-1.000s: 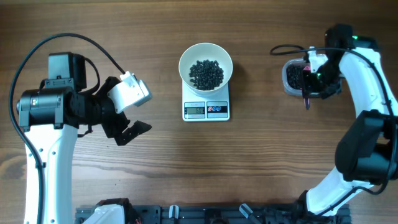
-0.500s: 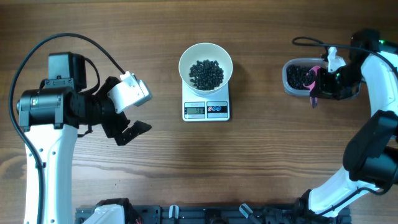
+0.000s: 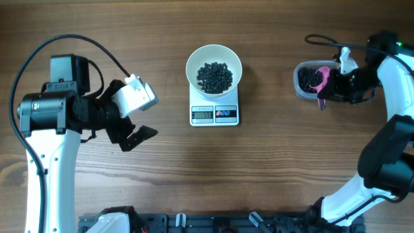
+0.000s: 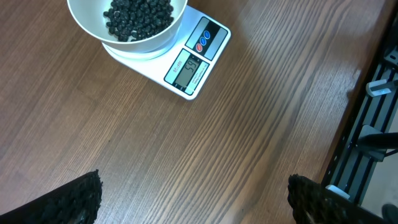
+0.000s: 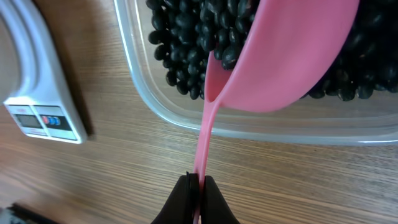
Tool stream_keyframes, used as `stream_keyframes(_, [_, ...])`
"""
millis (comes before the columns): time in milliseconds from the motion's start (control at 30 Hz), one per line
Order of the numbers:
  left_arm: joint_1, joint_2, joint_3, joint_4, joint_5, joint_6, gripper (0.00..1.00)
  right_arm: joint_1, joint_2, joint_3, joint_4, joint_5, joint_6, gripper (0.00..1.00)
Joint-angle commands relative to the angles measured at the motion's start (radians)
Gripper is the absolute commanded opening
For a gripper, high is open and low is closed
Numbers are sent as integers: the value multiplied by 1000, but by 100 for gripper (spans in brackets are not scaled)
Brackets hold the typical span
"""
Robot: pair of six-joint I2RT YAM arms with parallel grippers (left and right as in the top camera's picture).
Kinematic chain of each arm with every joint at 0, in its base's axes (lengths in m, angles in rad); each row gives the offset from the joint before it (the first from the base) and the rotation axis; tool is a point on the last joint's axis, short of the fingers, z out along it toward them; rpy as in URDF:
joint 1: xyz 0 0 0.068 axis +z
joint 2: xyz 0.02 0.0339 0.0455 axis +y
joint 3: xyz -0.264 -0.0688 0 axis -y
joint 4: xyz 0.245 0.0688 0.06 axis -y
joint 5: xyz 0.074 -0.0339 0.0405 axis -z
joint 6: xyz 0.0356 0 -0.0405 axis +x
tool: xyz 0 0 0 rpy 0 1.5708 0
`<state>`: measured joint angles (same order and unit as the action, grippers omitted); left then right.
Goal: Scoop item into bowl and weigh 150g on scale
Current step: 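Dip the pink scoop into the black beans and scoop again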
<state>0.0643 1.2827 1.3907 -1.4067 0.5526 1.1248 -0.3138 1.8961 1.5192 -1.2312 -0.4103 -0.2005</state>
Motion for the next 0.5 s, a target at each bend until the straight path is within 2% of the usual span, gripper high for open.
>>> stream_keyframes(0, [4, -11, 21, 0, 26, 20, 100, -48, -25, 9, -2, -113, -37, 4])
stream_keyframes(467, [4, -11, 21, 0, 26, 20, 100, -171, -25, 9, -95, -325, -222, 4])
